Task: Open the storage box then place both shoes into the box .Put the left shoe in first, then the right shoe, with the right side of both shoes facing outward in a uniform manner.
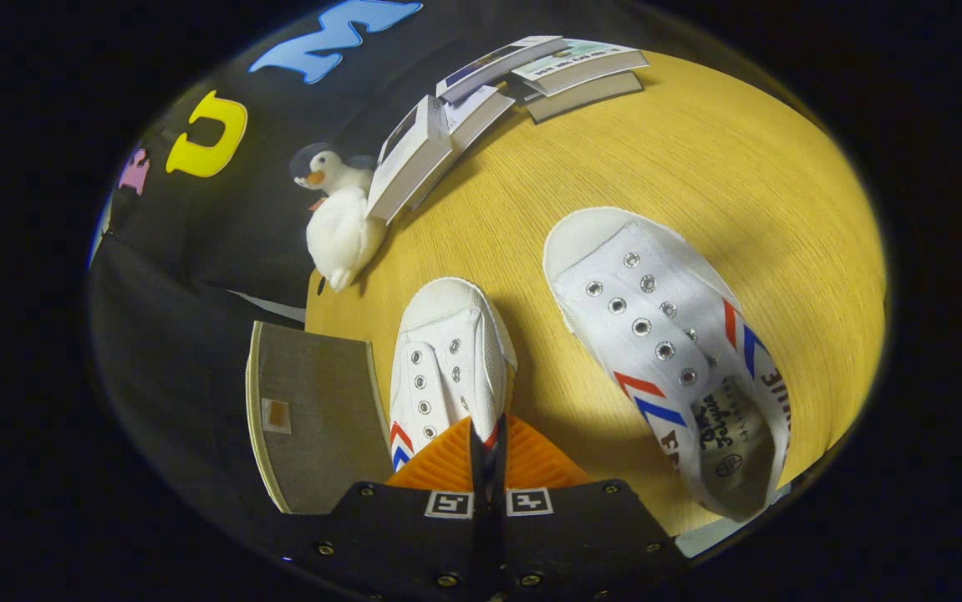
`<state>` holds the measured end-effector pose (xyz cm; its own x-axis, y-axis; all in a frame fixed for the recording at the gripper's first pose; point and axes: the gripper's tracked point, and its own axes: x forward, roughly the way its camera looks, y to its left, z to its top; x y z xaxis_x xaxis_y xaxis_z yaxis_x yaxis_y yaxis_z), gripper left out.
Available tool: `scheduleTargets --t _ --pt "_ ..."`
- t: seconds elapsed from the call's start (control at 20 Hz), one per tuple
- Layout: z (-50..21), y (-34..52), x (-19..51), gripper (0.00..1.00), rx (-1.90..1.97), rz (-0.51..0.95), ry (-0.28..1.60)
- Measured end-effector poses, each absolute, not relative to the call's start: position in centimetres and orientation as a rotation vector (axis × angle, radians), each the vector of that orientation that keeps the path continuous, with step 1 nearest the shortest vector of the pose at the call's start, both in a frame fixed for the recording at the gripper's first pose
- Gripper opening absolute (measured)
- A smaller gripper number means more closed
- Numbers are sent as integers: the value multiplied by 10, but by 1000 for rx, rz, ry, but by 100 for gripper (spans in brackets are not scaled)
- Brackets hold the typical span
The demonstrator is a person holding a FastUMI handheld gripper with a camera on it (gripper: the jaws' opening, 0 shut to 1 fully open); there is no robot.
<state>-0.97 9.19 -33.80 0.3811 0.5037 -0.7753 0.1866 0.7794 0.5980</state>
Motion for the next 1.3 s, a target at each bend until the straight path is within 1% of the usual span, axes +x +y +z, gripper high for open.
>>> scheduleTargets --t 0.4,0.7,0.9,1.3 --pt "-251 145 11 0 729 313 1097" --pt "-204 201 27 0 743 398 1044" --pt "-191 243 30 0 724 432 1031" --pt "-201 318 28 0 640 465 1061"
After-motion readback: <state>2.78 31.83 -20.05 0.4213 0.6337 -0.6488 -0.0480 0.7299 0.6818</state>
